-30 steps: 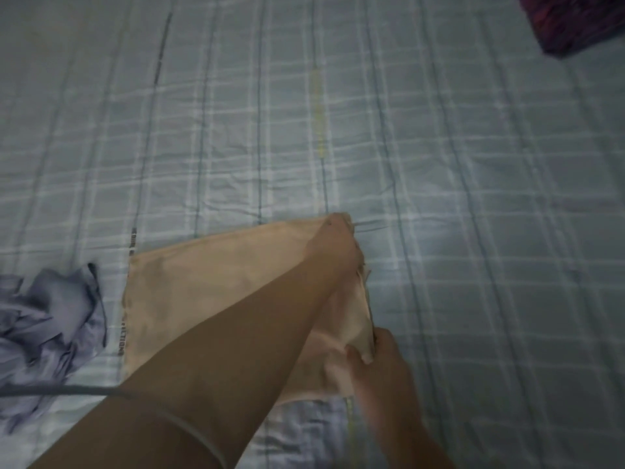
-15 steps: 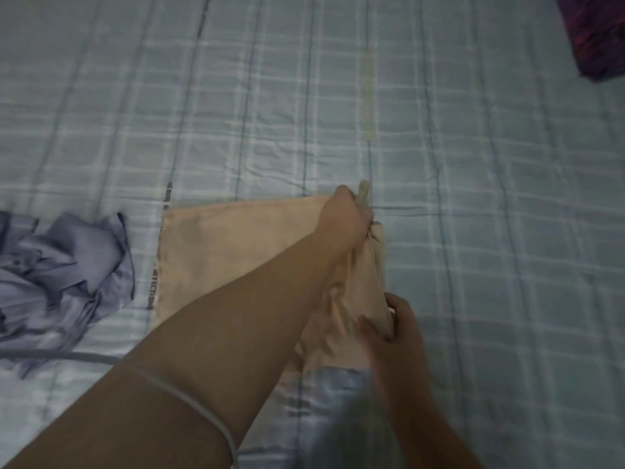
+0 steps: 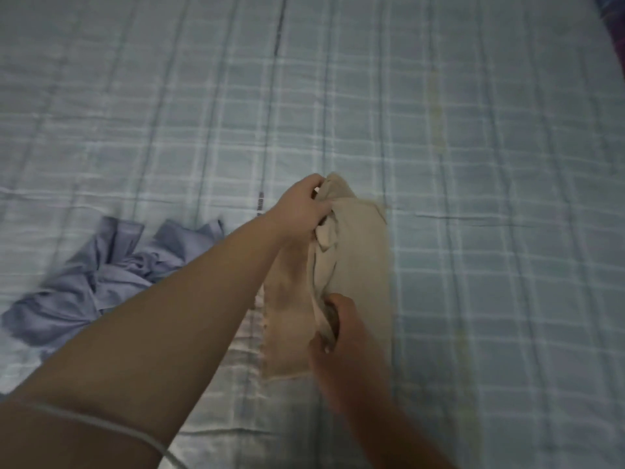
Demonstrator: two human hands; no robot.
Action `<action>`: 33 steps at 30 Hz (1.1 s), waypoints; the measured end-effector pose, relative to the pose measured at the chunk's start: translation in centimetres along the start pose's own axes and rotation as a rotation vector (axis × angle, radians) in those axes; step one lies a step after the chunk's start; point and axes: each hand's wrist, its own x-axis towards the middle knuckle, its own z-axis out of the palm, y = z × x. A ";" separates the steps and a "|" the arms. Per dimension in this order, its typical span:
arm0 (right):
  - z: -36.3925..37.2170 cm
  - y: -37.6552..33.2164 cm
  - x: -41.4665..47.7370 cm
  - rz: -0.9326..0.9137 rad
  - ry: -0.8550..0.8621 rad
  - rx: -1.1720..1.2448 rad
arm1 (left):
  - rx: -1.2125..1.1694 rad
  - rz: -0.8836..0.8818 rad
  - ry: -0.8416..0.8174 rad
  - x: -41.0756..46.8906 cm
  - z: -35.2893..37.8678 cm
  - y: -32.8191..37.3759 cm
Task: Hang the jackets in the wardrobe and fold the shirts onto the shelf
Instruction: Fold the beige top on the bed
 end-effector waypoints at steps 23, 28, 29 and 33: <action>9.0 2.8 0.3 -0.237 0.090 -0.058 | 0.138 0.104 0.300 -7.8 -3.0 -13.4; 4.7 5.5 3.9 -0.412 0.324 -0.359 | 0.505 0.374 0.228 -12.6 1.7 -13.9; 4.4 6.2 4.5 -0.463 0.327 -0.437 | 0.590 0.409 0.192 -13.6 2.9 -13.9; 4.3 9.0 6.2 -0.614 0.224 -0.627 | 0.723 0.407 0.157 -16.1 7.1 -15.1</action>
